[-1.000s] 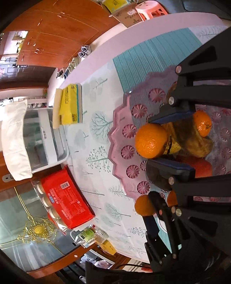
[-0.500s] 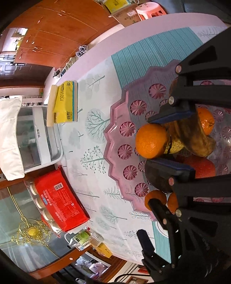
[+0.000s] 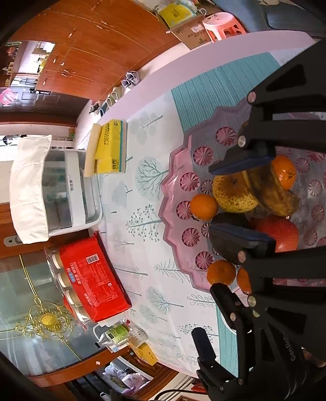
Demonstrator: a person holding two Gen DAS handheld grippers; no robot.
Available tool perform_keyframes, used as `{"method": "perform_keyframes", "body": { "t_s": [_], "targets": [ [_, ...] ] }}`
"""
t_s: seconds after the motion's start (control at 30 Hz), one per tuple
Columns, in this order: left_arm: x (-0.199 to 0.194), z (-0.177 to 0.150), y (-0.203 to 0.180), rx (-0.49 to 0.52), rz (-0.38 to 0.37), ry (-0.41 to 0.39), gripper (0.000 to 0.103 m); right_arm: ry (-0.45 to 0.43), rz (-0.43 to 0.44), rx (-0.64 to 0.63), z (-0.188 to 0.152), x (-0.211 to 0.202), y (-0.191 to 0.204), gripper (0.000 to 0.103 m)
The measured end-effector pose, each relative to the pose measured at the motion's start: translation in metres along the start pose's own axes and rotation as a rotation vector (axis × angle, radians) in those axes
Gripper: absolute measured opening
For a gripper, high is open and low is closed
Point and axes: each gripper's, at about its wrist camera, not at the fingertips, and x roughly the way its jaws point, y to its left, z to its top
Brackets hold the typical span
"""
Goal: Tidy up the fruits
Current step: 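Open the left tool releasing its mandarin while the right tool releases its mandarin into the bowl, then withdraw both tools from the bowl toward the small red fruits on the table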
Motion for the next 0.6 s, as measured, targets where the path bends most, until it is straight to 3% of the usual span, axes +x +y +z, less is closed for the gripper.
{"method": "perform_keyframes", "body": {
  "t_s": [0.6],
  "targets": [
    [-0.070,-0.036,0.010,-0.001,-0.015,-0.073,0.080,-0.102,0.005,0.002,-0.031,-0.070,0.022,0.041]
  ]
}}
